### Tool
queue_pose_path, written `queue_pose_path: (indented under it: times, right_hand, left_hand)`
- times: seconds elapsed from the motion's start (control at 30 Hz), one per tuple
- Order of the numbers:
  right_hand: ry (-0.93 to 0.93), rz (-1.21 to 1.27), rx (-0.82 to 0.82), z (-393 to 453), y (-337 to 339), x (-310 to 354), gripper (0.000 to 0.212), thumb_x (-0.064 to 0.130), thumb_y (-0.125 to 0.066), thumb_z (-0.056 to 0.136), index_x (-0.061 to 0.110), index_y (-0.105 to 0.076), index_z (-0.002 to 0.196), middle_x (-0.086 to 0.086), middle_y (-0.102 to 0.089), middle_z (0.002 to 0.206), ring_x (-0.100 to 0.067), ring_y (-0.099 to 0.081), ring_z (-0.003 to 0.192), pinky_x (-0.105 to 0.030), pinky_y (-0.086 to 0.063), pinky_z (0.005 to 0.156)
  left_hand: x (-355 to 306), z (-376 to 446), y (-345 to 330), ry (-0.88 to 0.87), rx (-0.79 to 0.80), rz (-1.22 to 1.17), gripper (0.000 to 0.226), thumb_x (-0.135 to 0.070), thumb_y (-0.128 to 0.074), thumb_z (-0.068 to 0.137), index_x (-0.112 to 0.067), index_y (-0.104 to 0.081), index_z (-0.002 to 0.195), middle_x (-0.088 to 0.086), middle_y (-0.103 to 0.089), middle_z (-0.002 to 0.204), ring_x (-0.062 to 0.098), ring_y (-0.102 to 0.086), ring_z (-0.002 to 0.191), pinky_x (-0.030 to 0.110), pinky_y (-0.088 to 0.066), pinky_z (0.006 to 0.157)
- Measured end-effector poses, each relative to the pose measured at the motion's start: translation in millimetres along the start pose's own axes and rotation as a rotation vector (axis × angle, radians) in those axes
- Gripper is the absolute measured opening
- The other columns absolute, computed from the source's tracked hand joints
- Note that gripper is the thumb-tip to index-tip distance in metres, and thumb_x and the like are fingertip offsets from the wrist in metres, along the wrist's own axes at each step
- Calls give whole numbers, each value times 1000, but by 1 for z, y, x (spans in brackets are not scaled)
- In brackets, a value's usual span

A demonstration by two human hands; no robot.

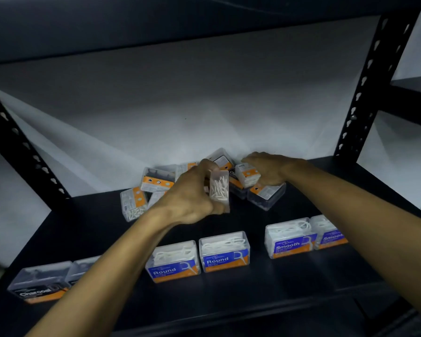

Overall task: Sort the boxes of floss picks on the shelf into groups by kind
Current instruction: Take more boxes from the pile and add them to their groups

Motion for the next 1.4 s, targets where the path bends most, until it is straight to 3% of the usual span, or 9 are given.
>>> queue_pose_path:
  times: [0.13, 0.3, 0.5, 0.63, 0.73, 0.83, 1.0, 1.13, 1.4]
  right_hand:
    - [3, 38, -40, 2, 0, -5, 77, 22, -70, 80, 18, -29, 145, -11, -38, 139, -27, -40, 126, -43, -37, 103]
    - [36, 190, -108, -5, 6, -6, 76, 18, -69, 80, 22, -30, 145, -9, -40, 137, -25, -42, 123, -41, -39, 102]
    - [42, 806, -94, -42, 17, -9, 64, 13, -64, 87, 31, -30, 138, -1, -50, 135, -17, -53, 117, -40, -47, 98]
    - [67, 1257, -34, -62, 16, -7, 36, 15, -59, 87, 17, -49, 122, -5, -66, 110, -20, -65, 97, -38, -54, 86]
    - [104, 1471, 27, -74, 13, -2, 36, 27, -52, 83, 12, -56, 116, -6, -70, 99, -19, -67, 89, -36, -57, 77]
    - [80, 1536, 67, -81, 6, -2, 40, 36, -44, 89, 8, -59, 113, -14, -69, 102, -29, -66, 93, -36, -56, 70]
    - [14, 1572, 76, -82, -3, 2, 61, 54, -38, 90, 5, -54, 124, -28, -61, 117, -37, -60, 98, -33, -53, 61]
    - [50, 1404, 10, -84, 4, 10, 51, 49, -51, 82, 9, -60, 112, -19, -66, 102, -25, -65, 82, -33, -52, 64]
    - [-12, 1124, -84, -79, 3, 18, 51, 52, -61, 76, 16, -56, 111, -9, -71, 100, -23, -70, 91, -42, -57, 80]
  left_hand:
    - [18, -10, 6, 61, 7, -362, 70, 1, -83, 69, -38, -53, 120, -2, -66, 111, 11, -69, 95, 26, -58, 78]
    - [36, -16, -1, 132, 27, -861, 75, 25, -67, 67, -16, -51, 127, 18, -68, 116, 32, -68, 106, 45, -59, 84]
    - [34, -16, -5, 58, 113, -1354, 60, 27, -59, 61, 3, -56, 117, 26, -68, 111, 38, -67, 106, 44, -59, 82]
    - [23, -13, -3, 15, 143, -1496, 68, 1, -90, 50, 2, -60, 111, 25, -65, 120, 42, -62, 114, 51, -57, 85]
    - [16, -12, -4, 94, 70, -1421, 38, -29, -84, 69, -8, -70, 98, 21, -68, 116, 36, -68, 105, 48, -60, 75]
    - [28, -9, -4, 240, -115, -1252, 41, -29, -67, 82, -4, -62, 113, 19, -72, 103, 30, -73, 90, 43, -60, 64]
    - [34, -13, 3, 264, -177, -901, 28, -18, -68, 87, -4, -66, 112, 21, -73, 105, 30, -71, 89, 56, -56, 87]
    - [31, -21, 22, 220, -183, -543, 18, -14, -73, 82, -20, -71, 99, 5, -75, 98, 16, -72, 89, 35, -57, 85]
    - [31, -41, 50, 161, -109, -197, 27, -14, -76, 81, -23, -67, 105, -9, -70, 99, 3, -67, 87, 14, -51, 72]
Point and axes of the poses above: each hand's wrist, its own z-axis towards the middle knuckle, its own y-axis out of the back of the hand, x = y × z, the point moved 9 cm from there along z, towards the middle knuckle
